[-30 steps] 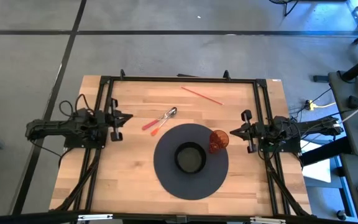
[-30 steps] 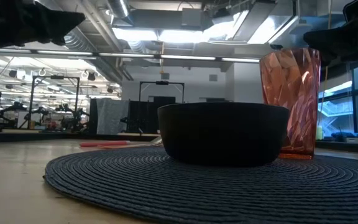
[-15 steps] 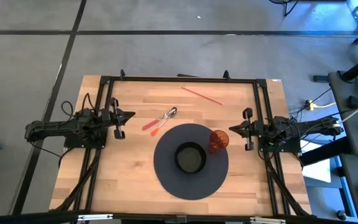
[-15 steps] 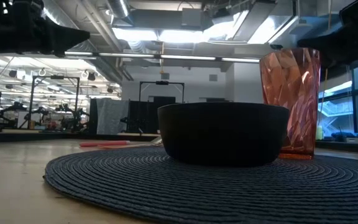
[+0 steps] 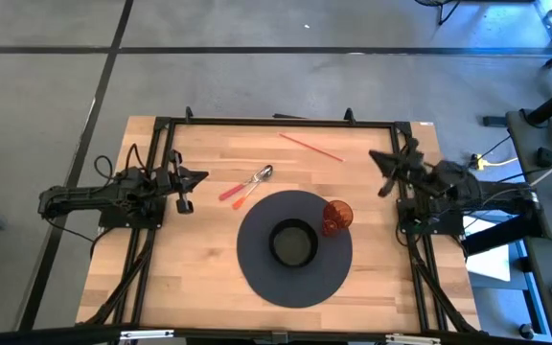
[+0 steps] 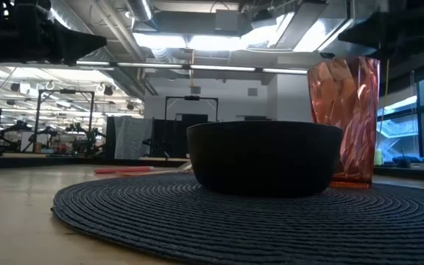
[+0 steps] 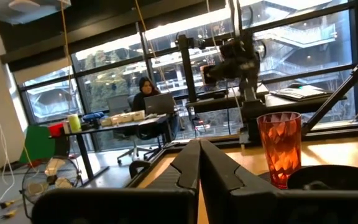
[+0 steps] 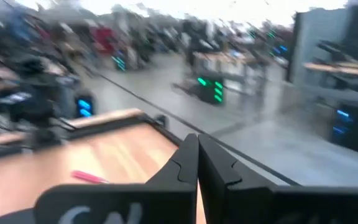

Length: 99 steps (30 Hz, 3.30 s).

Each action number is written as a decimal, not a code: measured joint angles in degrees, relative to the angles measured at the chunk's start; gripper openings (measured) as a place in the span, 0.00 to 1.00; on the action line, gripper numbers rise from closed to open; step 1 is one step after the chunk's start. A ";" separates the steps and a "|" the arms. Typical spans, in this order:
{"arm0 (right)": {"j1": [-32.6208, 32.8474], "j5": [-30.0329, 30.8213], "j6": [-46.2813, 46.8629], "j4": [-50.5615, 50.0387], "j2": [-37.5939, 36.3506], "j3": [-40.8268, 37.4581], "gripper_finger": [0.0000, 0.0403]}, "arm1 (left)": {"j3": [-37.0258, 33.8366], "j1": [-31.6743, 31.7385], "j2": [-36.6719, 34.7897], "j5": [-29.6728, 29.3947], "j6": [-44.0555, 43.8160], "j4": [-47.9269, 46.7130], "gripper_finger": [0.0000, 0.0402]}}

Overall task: Pick & Place Utensil
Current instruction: Put the sipping straw in the cup

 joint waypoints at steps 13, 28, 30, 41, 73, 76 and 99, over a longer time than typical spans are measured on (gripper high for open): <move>-28.22 -14.77 1.55 -38.71 52.00 47.69 0.00 | 0.00 0.00 0.00 -0.02 0.01 0.45 0.00; -38.65 -41.20 -4.98 -54.65 97.76 72.96 0.10 | 0.00 0.00 0.00 -0.02 -0.84 1.09 0.01; -38.65 -41.17 -5.97 -55.08 100.60 75.42 0.15 | 0.00 -0.02 0.00 -0.02 -1.36 1.65 0.01; -37.26 -40.76 -5.60 -55.56 102.42 80.47 0.53 | 0.00 -0.01 0.00 -0.03 -1.57 1.81 0.01; -35.82 -37.40 -3.73 -46.72 108.98 80.34 0.63 | 0.00 -0.02 0.00 0.11 -2.52 1.36 0.02; -35.79 -37.36 -3.16 -46.78 110.36 80.34 0.63 | 0.00 -0.02 0.02 0.17 -2.92 1.33 0.02; -36.12 -35.26 -6.43 -47.23 112.93 80.52 0.04 | 0.00 -0.02 0.00 0.15 -3.53 1.33 0.01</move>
